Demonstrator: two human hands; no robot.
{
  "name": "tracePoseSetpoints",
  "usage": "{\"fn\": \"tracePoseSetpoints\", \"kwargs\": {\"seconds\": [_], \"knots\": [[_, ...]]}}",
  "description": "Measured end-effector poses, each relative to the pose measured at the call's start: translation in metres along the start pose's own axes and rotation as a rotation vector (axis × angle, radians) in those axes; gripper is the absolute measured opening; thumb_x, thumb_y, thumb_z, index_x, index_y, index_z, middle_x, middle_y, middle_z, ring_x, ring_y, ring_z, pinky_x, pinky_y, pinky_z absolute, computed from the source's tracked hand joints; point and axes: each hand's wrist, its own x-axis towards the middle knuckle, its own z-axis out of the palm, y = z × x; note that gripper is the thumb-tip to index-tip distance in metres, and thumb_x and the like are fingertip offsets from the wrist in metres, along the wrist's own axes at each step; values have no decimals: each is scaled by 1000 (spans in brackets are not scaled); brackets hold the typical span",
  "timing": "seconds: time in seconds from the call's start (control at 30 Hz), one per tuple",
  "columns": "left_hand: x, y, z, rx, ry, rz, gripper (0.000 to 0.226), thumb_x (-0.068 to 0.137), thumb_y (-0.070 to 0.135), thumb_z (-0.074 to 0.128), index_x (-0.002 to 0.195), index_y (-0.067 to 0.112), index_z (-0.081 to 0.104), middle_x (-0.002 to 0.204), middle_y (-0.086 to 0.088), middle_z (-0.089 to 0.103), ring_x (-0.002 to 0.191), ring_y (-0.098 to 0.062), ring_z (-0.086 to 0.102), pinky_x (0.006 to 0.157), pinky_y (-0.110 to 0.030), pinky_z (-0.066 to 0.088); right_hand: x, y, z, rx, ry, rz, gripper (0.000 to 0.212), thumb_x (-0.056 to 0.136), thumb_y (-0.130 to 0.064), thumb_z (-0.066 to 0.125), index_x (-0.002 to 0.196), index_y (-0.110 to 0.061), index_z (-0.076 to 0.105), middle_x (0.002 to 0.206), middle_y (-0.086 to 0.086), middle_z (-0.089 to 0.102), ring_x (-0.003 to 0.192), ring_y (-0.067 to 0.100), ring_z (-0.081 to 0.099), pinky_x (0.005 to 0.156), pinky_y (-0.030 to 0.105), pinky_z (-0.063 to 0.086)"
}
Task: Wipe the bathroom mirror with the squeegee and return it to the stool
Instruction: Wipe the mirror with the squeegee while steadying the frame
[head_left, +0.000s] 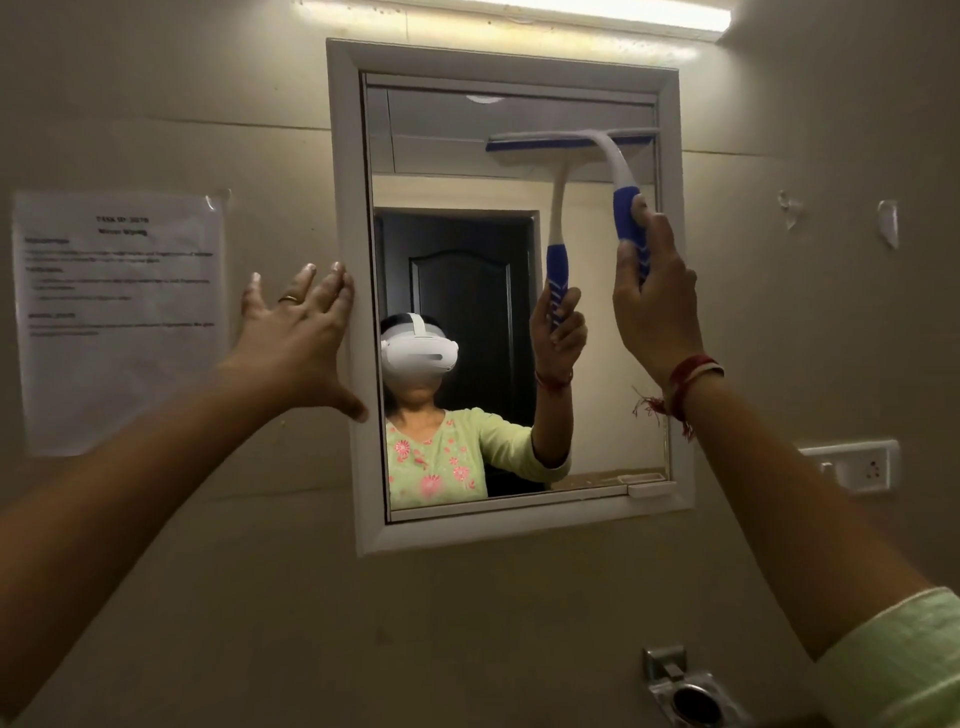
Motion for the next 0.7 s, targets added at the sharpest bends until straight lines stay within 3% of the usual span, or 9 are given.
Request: {"fn": "tracePoseSetpoints", "kwargs": {"seconds": [0.23,0.43,0.7], "knots": [[0,14,6,-7,4,-64,150,40,80,66,140,10,-20,153,-7,-19,140,-26,-14,106,-64,1,-49,6,-20,-12,-84,56,41,96,-19,42,136,-13,35,113,17,60,79,13,56,75,28,52],[-6,15,5,-47,-25,-71,153,37,81,65,138,11,-26,151,-6,-24,139,-27,-18,104,-65,-2,-99,12,-39,-1,-129,104,42,96,-21,41,137,-16,33,96,1,51,64,1,50,63,14,44],[-21,24,11,-85,-33,-54,152,42,78,67,135,11,-34,148,-6,-31,138,-27,-19,104,-65,-4,-160,16,-59,25,-206,172,44,95,-25,38,138,-18,31,80,2,52,53,3,49,51,13,39]]}}
